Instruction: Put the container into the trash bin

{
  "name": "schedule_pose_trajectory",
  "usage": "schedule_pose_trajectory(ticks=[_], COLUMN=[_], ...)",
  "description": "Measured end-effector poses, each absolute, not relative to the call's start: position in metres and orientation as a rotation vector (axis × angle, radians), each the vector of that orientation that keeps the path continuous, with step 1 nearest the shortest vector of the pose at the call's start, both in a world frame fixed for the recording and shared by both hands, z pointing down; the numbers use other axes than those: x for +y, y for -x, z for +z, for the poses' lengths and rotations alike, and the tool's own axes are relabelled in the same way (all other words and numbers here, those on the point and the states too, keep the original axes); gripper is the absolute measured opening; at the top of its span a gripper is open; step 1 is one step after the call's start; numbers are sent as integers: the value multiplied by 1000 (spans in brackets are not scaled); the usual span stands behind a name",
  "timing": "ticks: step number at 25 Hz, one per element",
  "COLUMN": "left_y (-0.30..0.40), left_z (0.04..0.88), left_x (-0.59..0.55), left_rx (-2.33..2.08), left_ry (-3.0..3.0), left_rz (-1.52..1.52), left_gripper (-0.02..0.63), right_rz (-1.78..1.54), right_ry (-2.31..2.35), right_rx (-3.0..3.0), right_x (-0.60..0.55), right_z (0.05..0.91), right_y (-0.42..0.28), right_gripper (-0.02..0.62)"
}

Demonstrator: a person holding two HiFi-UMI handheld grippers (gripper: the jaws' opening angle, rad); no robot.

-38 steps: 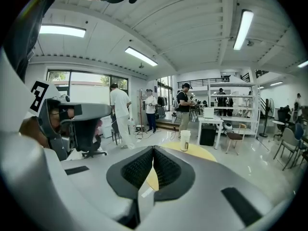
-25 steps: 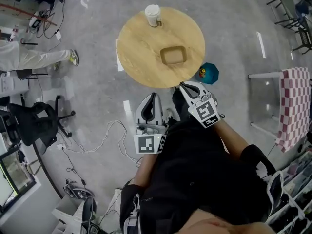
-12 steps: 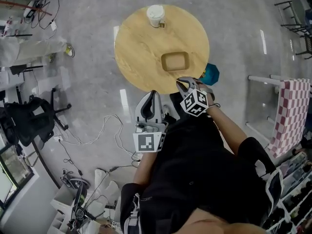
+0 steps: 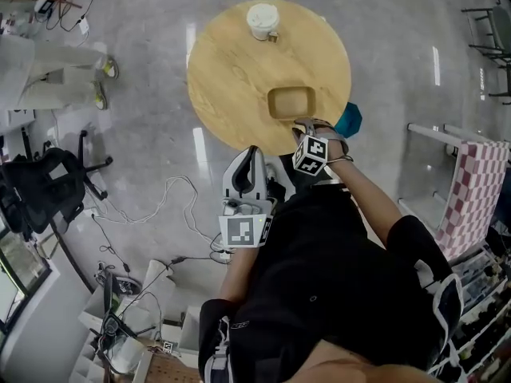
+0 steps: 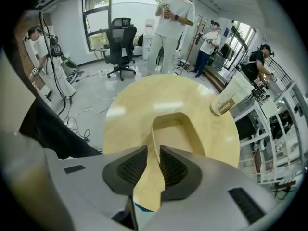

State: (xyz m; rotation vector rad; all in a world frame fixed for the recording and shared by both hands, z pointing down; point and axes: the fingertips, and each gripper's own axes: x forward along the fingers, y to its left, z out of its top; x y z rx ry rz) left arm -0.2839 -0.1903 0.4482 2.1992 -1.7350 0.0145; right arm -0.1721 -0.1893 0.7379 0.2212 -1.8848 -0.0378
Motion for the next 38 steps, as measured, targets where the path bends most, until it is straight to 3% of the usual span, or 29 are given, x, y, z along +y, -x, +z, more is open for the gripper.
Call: schedule_pose_trajectory(ticks=[19,24,38], left_y=[300,302,308], left_z=[460,458,439], left_x=[-205,-201,-159], left_rx=[-1758,-1765,-1783], left_ry=[-2132,-2125,-2164], left_rz=[6,7,-47], left_gripper=[11,11,11], right_rz=[-107,-136,-126], right_ry=[-140,-153,-222], right_rx=[-1757,-1733,-1774], right_x=[-203,-209,-185], right_z=[805,803,776], right_y=[169,166,171], right_gripper=[83,44,37])
